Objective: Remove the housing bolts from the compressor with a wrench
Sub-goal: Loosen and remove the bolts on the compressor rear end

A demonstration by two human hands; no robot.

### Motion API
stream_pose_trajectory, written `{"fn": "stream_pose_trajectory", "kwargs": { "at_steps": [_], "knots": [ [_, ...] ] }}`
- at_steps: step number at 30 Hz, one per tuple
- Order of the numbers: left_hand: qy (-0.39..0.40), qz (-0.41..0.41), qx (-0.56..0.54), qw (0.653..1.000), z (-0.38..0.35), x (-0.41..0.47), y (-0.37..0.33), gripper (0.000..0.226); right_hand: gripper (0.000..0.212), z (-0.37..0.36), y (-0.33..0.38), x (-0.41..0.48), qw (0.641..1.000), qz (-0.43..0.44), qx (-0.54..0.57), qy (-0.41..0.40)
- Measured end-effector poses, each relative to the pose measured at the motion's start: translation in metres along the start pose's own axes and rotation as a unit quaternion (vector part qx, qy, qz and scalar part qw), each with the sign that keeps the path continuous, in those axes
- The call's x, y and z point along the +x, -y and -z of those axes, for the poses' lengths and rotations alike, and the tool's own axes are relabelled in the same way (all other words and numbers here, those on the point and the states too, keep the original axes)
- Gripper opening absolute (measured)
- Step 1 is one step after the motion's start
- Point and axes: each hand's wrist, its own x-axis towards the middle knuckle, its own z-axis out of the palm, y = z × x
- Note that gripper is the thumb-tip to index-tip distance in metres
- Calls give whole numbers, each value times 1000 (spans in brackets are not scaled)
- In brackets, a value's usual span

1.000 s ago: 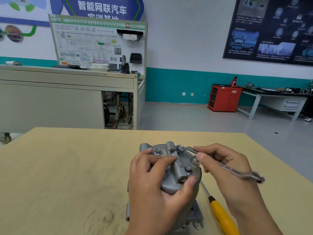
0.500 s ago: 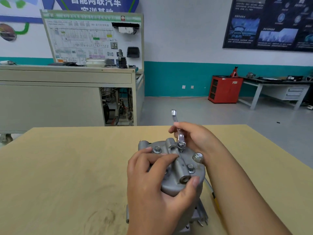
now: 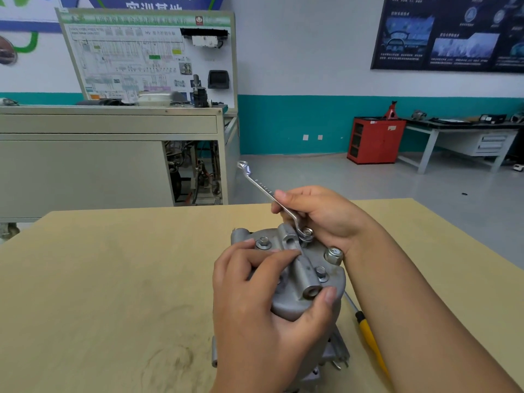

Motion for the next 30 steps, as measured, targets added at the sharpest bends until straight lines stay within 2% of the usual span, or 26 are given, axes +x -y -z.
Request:
{"fn": "stream_pose_trajectory", "kwargs": {
  "at_steps": [5, 10, 12, 14, 16, 19, 23, 25, 30],
  "knots": [
    [5, -3, 6, 1000, 0, -1, 2, 43, 31, 2, -3, 0, 993, -11, 96, -63],
    [9, 3, 9, 1000, 0, -2, 3, 42, 31, 3, -7, -3, 978, -5, 188, -87],
    [8, 6, 11, 1000, 0, -2, 2, 42, 31, 3, -8, -4, 977, -2, 193, -92],
    [7, 6, 12, 1000, 0, -2, 2, 42, 32, 3, -8, -5, 989, 4, 121, -90],
    [6, 6, 12, 1000, 0, -3, 1, 42, 33, 2, -4, -6, 997, 20, -20, -71],
    [4, 3, 7, 1000, 1, -3, 2, 41, 27, -7, 12, -9, 980, 44, -191, 8],
    [0, -9, -4, 1000, 1, -4, 2, 45, 17, -17, 30, -25, 955, 67, -263, 123],
    [-8, 4, -26, 1000, 1, -6, 1, 44, 15, -19, 33, -37, 939, 98, -310, 110],
    [-3, 3, -46, 999, 3, -7, 0, 40, 8, -16, 20, -68, 916, 166, -366, 19]
  ]
}}
